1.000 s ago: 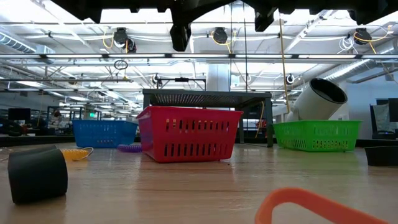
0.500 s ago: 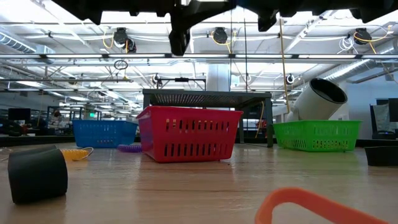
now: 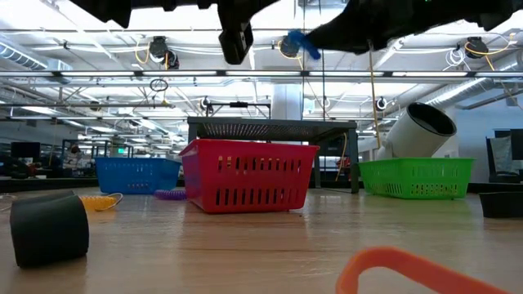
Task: Pick & Place Office Desk Supplies
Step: Put the blue spring keychain into the blue bin
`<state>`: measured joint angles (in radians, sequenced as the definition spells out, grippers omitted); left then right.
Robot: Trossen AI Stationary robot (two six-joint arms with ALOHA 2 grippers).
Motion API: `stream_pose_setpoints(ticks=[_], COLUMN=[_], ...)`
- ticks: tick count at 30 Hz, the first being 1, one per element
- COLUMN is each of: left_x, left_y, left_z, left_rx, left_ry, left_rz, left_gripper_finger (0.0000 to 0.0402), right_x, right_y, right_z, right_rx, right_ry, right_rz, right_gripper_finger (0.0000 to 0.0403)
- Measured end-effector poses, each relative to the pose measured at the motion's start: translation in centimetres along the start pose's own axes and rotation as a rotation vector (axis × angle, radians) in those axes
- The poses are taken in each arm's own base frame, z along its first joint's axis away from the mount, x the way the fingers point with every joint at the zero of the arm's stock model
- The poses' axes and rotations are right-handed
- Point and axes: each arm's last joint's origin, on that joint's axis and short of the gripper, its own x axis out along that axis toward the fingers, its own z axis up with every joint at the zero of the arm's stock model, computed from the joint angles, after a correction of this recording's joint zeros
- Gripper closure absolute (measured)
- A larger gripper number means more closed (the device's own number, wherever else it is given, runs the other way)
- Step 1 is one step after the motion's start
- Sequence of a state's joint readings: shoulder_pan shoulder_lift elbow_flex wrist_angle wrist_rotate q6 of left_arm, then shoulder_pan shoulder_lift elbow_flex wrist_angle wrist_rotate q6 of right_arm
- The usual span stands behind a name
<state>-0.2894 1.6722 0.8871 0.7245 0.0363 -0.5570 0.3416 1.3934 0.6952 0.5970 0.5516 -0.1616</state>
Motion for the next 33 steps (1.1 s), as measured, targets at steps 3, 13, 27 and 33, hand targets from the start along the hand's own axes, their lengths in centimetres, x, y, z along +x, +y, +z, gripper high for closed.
stream_pose_setpoints(ticks=[3,13,27,33], left_x=[0.0,-0.1,-0.1,-0.1], left_y=[0.1,0.9,1.2,1.2], left_z=[-0.2,-0.1,-0.1,-0.1], left_rx=[0.001,-0.007,-0.007,-0.006], left_ry=[0.014,0.071,0.081,0.074], left_rz=[0.012,-0.017,-0.004,0.007], left_gripper_finger=[0.0250,0.0249,0.0249,0.0249], right_x=[0.0,-1.0,-1.1,-1.1], right_y=[0.1,0.0,0.1,0.1], right_z=[0.1,1.5,1.5,1.5], right_rx=[0.016,0.087,0.124,0.130], right_ry=[-0.017,-0.097,-0.085,-0.084], right_rz=[0.051,0.220,0.269,0.269], right_gripper_finger=[0.0401,0.0401,0.0401,0.0401])
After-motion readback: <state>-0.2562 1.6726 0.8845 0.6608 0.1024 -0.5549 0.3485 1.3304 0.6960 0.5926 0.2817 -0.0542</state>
